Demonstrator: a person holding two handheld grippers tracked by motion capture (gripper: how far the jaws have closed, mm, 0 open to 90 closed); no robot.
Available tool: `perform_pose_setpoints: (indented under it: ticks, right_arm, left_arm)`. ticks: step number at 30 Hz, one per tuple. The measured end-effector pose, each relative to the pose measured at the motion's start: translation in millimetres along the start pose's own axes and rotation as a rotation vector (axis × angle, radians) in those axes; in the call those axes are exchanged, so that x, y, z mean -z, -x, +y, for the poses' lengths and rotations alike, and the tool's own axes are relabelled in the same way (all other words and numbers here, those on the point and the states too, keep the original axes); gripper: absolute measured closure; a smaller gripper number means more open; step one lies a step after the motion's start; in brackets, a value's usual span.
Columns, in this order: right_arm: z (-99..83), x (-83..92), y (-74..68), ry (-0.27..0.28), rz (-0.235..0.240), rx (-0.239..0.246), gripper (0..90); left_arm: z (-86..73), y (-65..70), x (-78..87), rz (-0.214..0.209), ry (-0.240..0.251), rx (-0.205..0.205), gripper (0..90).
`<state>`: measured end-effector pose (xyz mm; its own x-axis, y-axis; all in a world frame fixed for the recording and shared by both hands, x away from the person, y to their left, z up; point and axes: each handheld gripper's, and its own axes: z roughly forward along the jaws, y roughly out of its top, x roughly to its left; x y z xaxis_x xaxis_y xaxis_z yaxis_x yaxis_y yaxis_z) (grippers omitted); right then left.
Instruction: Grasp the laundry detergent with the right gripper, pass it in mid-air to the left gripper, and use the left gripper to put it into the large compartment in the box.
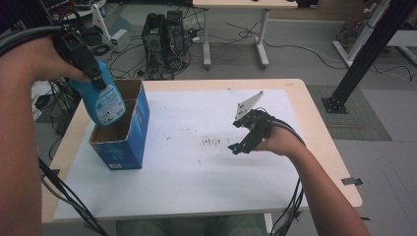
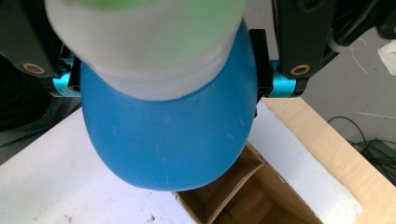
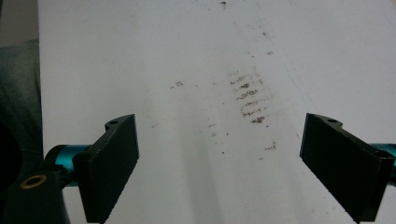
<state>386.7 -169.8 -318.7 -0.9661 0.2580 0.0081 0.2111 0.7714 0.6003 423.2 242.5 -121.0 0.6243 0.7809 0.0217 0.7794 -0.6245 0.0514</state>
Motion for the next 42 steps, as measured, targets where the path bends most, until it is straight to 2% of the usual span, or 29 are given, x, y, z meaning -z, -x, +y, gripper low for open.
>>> perform_pose_setpoints:
  ticks: [5,6,7,8,13,14,17,19,20,21,24,25,27,30,34,35,37,41,42]
  right_arm:
    - [-2.2,-3.8,0.7,0.003,0.001,-0.003,10.9]
    - [-2.7,-4.1,0.2,0.003,-0.001,-0.005,10.9]
    - [-2.8,-4.1,0.2,0.003,0.000,-0.002,10.9]
    - [-3.2,-4.0,0.1,0.001,0.001,-0.005,10.9]
    - [-3.6,-2.5,-1.2,0.000,-0.009,0.001,10.9]
    - [-3.5,-2.5,-1.7,0.000,-0.008,-0.002,10.9]
    - [-3.2,-2.5,-1.8,-0.004,-0.004,0.005,10.9]
    - [-2.9,-3.7,-2.1,-0.010,-0.002,0.009,10.9]
    - [-2.5,-4.3,-2.0,-0.010,-0.007,0.011,10.9]
    - [-2.4,-4.5,-2.4,-0.011,-0.005,0.006,10.9]
    - [-1.8,-5.3,-2.6,-0.013,-0.003,0.007,10.9]
    - [-1.7,-5.6,-2.1,-0.010,-0.003,0.016,10.9]
    - [-1.4,-5.5,-2.5,-0.011,-0.002,0.007,10.9]
    - [-1.1,-6.3,-2.6,-0.011,-0.004,0.011,10.9]
    - [-1.3,-7.2,-2.2,-0.009,-0.002,0.020,10.9]
    - [-1.5,-7.4,-2.2,-0.006,-0.002,0.020,10.9]
    - [-1.8,-7.3,-2.9,-0.012,-0.003,0.009,10.9]
    - [-2.7,-9.4,-2.1,-0.007,0.001,0.015,10.9]
    - [-2.8,-10.1,-2.0,-0.009,-0.001,0.012,10.9]
  left_arm:
    - [3.5,-1.9,-21.8,-0.026,-0.025,-0.006,38.5]
    - [3.5,-1.5,-26.0,-0.034,-0.024,0.009,38.5]
    - [3.9,-3.3,-31.3,-0.033,-0.042,-0.001,38.5]
    - [3.7,-2.5,-35.7,-0.034,-0.031,0.015,38.4]
    - [4.7,-5.3,-55.8,-0.032,-0.064,0.001,38.4]
    - [4.7,-4.5,-59.9,-0.034,-0.054,0.017,38.5]
    - [5.1,-5.3,-69.6,-0.030,-0.068,-0.010,38.4]
    - [5.0,-4.4,-77.5,-0.040,-0.069,0.001,38.4]
    - [5.2,-4.7,-80.4,-0.035,-0.070,-0.004,38.5]
    - [5.0,-4.8,-84.7,-0.049,-0.074,-0.008,38.5]
    - [4.8,-4.6,-95.0,-0.056,-0.063,-0.006,38.5]
    - [5.2,-5.7,-98.1,-0.057,-0.079,-0.018,38.5]
    - [5.6,-5.3,-105.8,-0.062,-0.074,-0.006,38.5]
    - [7.1,-6.5,-114.7,-0.062,-0.093,-0.025,38.5]
    - [7.6,-7.9,-127.8,-0.067,-0.098,-0.021,38.5]
    - [7.8,-9.6,-131.3,-0.063,-0.108,-0.034,38.5]
    - [7.5,-8.5,-137.3,-0.062,-0.100,-0.020,38.5]
    - [7.4,-9.7,-148.3,-0.053,-0.107,-0.040,38.5]
    - [7.5,-10.5,-150.2,-0.065,-0.111,-0.049,38.5]
